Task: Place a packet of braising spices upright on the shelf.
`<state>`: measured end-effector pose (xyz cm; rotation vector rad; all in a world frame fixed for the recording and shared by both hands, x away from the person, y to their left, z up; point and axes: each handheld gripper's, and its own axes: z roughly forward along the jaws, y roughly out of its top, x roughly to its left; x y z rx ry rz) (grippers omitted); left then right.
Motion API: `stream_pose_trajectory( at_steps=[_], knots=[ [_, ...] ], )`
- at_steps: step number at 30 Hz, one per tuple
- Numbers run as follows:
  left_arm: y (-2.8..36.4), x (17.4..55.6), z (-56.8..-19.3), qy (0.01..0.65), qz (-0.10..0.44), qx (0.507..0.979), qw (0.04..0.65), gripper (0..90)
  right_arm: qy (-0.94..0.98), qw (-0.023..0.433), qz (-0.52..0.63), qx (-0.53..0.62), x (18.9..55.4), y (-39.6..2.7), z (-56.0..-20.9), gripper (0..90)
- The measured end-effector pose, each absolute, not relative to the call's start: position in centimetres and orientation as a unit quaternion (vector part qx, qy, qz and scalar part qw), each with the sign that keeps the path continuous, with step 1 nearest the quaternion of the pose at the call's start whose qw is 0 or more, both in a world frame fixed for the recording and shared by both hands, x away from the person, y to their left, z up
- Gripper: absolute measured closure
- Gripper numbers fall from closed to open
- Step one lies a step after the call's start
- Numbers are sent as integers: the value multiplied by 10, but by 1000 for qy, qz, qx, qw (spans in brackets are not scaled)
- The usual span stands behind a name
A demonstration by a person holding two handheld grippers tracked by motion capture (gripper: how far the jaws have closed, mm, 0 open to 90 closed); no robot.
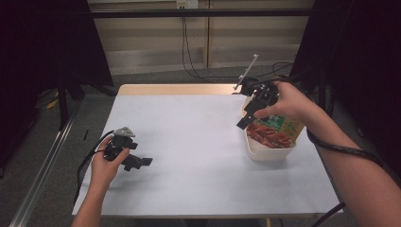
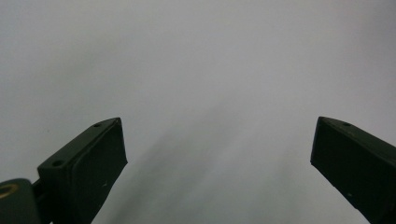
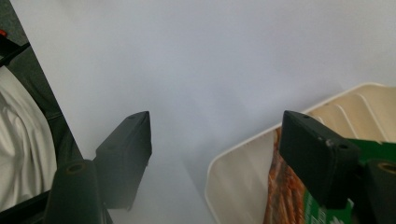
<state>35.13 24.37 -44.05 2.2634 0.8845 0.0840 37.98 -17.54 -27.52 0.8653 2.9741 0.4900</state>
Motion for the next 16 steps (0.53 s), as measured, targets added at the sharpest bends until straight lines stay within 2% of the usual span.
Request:
stream_pose_trajectory(
  at_steps=[16],
  knots=[
    [245, 351, -441, 338, 31, 873, 349, 32, 952, 4, 174, 253, 376, -147, -326, 194]
  ],
)
